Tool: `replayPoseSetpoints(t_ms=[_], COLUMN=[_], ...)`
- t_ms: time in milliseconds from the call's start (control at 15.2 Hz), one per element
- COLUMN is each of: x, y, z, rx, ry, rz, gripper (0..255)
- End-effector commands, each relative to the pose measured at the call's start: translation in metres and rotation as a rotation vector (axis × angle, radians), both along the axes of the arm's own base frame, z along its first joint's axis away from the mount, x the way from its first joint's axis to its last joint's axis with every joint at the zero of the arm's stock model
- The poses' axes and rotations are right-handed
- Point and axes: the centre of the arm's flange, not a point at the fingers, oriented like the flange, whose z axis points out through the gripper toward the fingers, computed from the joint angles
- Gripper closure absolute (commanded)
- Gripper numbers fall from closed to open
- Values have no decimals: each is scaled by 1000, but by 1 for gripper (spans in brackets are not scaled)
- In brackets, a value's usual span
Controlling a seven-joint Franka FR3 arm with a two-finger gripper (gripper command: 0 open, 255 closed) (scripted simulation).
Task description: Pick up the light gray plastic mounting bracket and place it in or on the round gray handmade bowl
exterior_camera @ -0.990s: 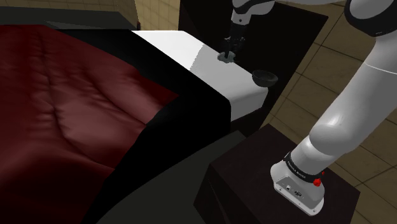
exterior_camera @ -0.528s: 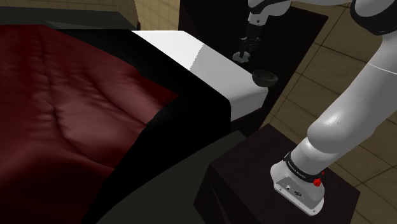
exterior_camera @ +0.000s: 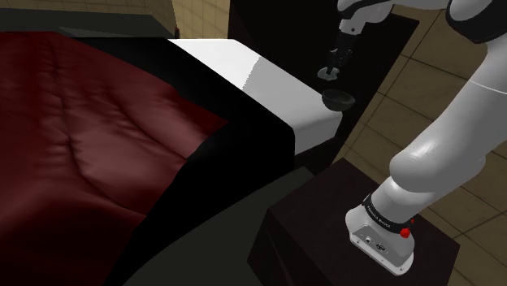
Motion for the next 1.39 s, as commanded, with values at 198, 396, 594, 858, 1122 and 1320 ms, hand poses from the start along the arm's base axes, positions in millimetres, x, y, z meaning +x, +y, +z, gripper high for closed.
replayPoseSetpoints(t_ms=[198,396,594,858,1122,1320], x=[-27,-43,-45,-45,-45,-45], y=[-59,-96,-101,-101,-101,-101], z=[4,6,-5,-26,-47,-63], rx=[0,0,0,0,0,0], ry=[0,0,0,0,0,0], rz=[2,2,2,2,2,2], gripper=[255,255,255,255,255,255])
